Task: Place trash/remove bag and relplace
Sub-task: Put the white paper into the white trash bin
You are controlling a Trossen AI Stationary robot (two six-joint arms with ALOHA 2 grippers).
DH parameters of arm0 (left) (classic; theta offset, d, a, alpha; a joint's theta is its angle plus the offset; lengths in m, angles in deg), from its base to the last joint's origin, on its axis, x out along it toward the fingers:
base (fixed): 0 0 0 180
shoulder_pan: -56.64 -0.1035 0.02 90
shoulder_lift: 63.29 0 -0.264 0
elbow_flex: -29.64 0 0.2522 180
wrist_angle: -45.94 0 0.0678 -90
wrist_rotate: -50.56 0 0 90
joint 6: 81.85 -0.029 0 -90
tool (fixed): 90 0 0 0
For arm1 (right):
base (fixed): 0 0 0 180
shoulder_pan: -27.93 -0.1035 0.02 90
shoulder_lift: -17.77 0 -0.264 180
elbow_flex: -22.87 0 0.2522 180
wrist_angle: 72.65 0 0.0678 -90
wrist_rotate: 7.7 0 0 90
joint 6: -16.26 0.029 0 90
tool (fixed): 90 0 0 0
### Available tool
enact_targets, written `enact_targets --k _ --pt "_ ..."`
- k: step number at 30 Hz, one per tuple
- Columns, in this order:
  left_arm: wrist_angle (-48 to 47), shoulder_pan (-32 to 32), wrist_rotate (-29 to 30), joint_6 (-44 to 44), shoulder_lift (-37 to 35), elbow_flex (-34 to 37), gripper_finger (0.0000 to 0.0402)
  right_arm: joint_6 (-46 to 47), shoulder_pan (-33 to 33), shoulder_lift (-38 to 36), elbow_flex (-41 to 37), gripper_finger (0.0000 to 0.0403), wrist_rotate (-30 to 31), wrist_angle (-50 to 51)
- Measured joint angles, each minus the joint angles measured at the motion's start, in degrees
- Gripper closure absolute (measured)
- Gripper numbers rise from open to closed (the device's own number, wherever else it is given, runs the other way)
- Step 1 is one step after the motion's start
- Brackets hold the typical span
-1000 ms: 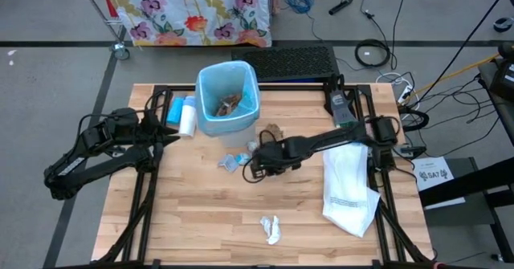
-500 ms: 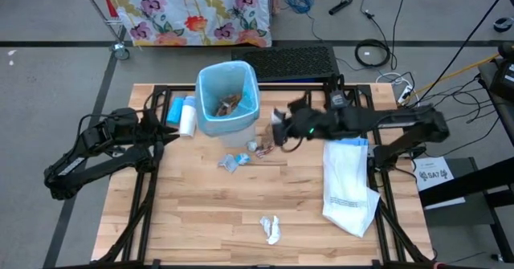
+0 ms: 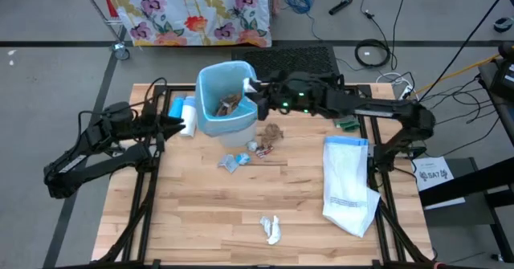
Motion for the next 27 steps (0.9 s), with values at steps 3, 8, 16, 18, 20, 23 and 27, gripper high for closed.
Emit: enact_targets --k 3,8,16,18,20,23,27 --pt "2.0 0.0 -4.5 1.2 1.4 0.0 0.0272 1.1 1.2 3.9 0.5 0.0403 -3.0 -3.3" --pt "4.6 0.0 -5.2 2.9 2.7 0.0 0.0272 0.6 2.6 9.6 6.1 0.0401 -4.7 -3.8" --pt "4.9 0.0 -5.2 2.9 2.7 0.0 0.0272 -5.0 4.1 16.0 18.1 0.0341 -10.2 0.4" --pt "4.9 0.0 -5.2 2.9 2.7 0.0 0.0272 -6.7 4.3 17.1 21.2 0.0314 -10.2 3.9" --pt "4.9 0.0 -5.1 2.9 2.7 0.0 0.0272 -8.9 4.5 18.0 24.1 0.0286 -10.2 7.9" --pt "4.7 0.0 -5.1 2.9 2.7 0.0 0.0272 -13.3 4.6 18.3 27.4 0.0248 -10.2 12.4" --pt "4.8 0.0 -5.0 2.9 2.7 0.0 0.0272 -18.4 5.0 18.4 30.5 0.0212 -10.0 16.6"
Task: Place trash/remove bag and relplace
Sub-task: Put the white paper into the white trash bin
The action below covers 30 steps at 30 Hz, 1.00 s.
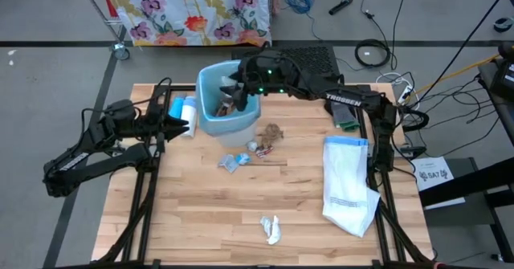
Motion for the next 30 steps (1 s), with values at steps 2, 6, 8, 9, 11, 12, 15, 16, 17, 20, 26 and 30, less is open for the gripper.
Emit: enact_targets --k 2,6,8,9,11,12,15,16,17,20,26,30 --pt "0.0 0.0 0.0 0.0 0.0 0.0 0.0272 -1.4 0.3 0.0 1.5 0.0202 0.0 1.8" --pt "0.0 0.0 0.0 0.1 0.0 0.0 0.0272 -2.8 1.1 0.0 4.1 0.0193 0.1 8.7" --pt "0.0 0.0 0.0 0.6 0.0 0.0 0.0272 -2.5 1.4 0.0 6.2 0.0193 0.0 15.4" --pt "0.0 0.0 0.0 1.2 0.0 0.0 0.0272 -2.4 1.7 0.0 7.6 0.0195 0.0 19.6" --pt "0.0 0.0 0.0 1.5 0.0 0.0 0.0272 -2.4 2.2 -0.2 10.3 0.0198 -0.1 29.1" --pt "0.0 0.0 0.0 1.5 0.0 0.0 0.0272 -2.1 2.5 -0.5 11.4 0.0200 0.0 33.5" --pt "0.0 0.0 0.0 1.3 0.0 0.0 0.0272 -0.2 2.7 -2.2 13.1 0.0203 0.3 42.7" --pt "0.0 0.0 0.0 1.3 0.0 0.0 0.0272 1.0 2.6 -3.1 13.1 0.0203 0.3 45.0" --pt "0.0 0.0 0.0 1.2 0.0 0.0 0.0272 2.5 2.3 -3.9 13.1 0.0203 0.2 46.9" --pt "0.0 0.0 -0.2 1.0 0.0 0.0 0.0272 8.6 0.1 -5.9 13.2 0.0203 1.4 54.1" --pt "0.0 0.0 -3.2 1.0 0.0 0.0 0.0272 29.0 -10.7 -6.9 13.2 0.0204 11.8 66.7" --pt "0.0 0.0 -8.1 0.6 0.0 0.0 0.0272 45.2 -20.1 -5.0 13.1 0.0204 17.8 69.7"
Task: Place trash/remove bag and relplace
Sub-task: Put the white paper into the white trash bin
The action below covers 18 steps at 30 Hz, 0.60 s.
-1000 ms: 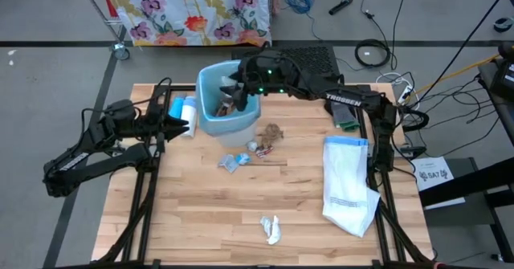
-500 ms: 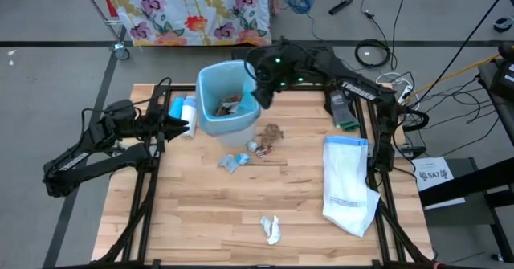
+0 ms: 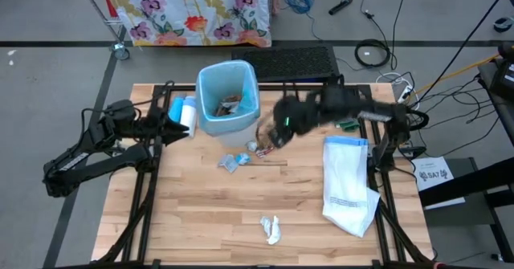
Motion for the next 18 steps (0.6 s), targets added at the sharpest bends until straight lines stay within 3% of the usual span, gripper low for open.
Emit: enact_targets --k 5,11,18 --pt "0.0 0.0 -5.2 -2.6 0.0 0.0 0.0272 19.7 -10.8 4.8 -0.1 0.0204 3.2 0.3" --pt "-0.4 0.0 -5.4 -2.5 0.0 0.0 0.0272 39.4 -20.9 13.1 -0.1 0.0204 3.0 -1.3" --pt "-1.0 0.0 -10.2 -2.5 0.0 0.0 0.0272 50.1 -26.7 23.2 -0.1 0.0204 2.8 -9.9"
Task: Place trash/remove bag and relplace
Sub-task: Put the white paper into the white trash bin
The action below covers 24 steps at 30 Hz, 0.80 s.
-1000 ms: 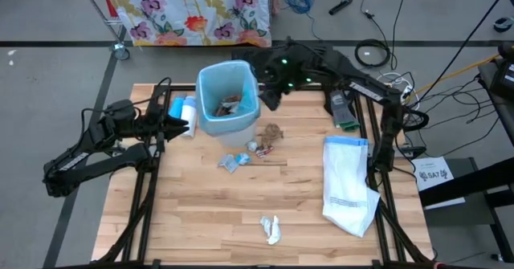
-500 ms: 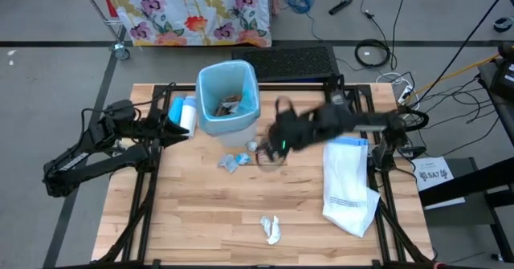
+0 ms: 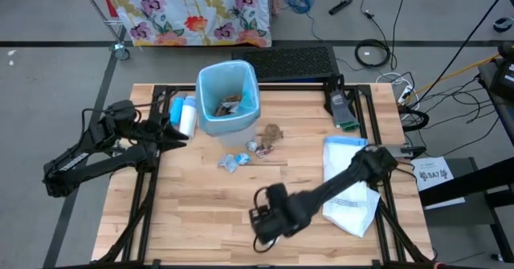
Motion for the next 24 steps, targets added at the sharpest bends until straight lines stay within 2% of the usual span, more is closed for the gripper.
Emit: enact_targets --k 3,8,17,24 --pt "0.0 0.0 -0.8 0.0 0.0 0.0 0.0272 4.3 -0.7 3.1 0.0 0.0204 -0.3 -2.3" --pt "0.1 0.0 -1.7 0.3 0.0 0.0 0.0272 9.7 -0.7 5.8 0.0 0.0204 -7.3 -4.0" --pt "0.1 0.0 -2.9 0.4 0.0 0.0 0.0272 9.7 -0.7 6.7 0.0 0.0202 -7.3 -7.2" --pt "0.1 0.0 -2.9 0.4 0.0 0.0 0.0272 9.5 -0.7 6.7 0.0 0.0146 -7.5 -4.5"
